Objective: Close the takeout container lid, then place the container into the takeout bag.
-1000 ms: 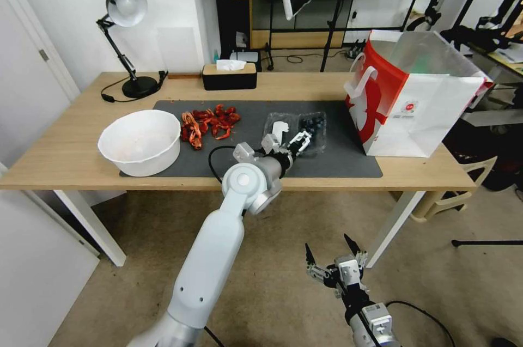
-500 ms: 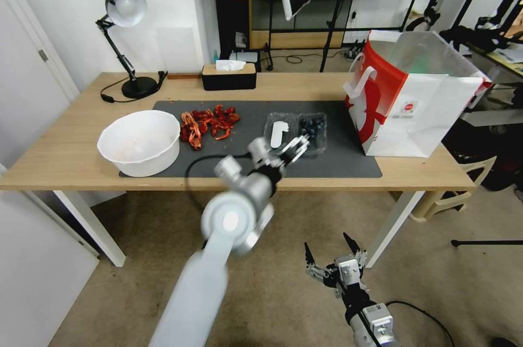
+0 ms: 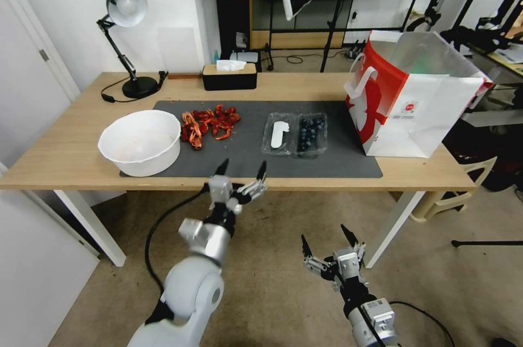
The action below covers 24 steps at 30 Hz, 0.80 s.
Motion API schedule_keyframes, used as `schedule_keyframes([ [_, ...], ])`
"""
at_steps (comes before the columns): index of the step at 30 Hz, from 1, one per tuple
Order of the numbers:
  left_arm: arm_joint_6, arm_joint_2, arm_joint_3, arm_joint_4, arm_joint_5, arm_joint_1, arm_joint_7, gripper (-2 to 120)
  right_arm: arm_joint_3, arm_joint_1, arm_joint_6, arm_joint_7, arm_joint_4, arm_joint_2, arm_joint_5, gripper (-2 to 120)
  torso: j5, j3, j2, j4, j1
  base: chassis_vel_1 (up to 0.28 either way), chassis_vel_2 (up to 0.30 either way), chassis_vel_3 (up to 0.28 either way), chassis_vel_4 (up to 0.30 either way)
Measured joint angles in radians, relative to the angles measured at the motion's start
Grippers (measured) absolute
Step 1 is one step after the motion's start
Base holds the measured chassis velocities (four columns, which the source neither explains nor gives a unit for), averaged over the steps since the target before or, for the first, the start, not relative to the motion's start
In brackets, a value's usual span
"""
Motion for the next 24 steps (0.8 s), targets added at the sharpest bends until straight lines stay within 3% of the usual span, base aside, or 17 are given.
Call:
schedule_keyframes([
  [11,0.021,-0.011,-0.062,-0.007,0.179,0.141,-0.027,100,0.025,0.003,0.002,0.005,0.052,-0.007,0.053,100,0.0001,0.000,0.000,0.0001,0.000,0.000,0.000,0.000,0.000],
  [24,0.040,-0.023,-0.080,-0.011,0.144,0.172,-0.044,100,0.038,0.003,0.066,-0.003,0.079,-0.003,0.088,100,0.0000,0.000,0.000,0.0000,0.000,0.000,0.000,0.000,0.000],
])
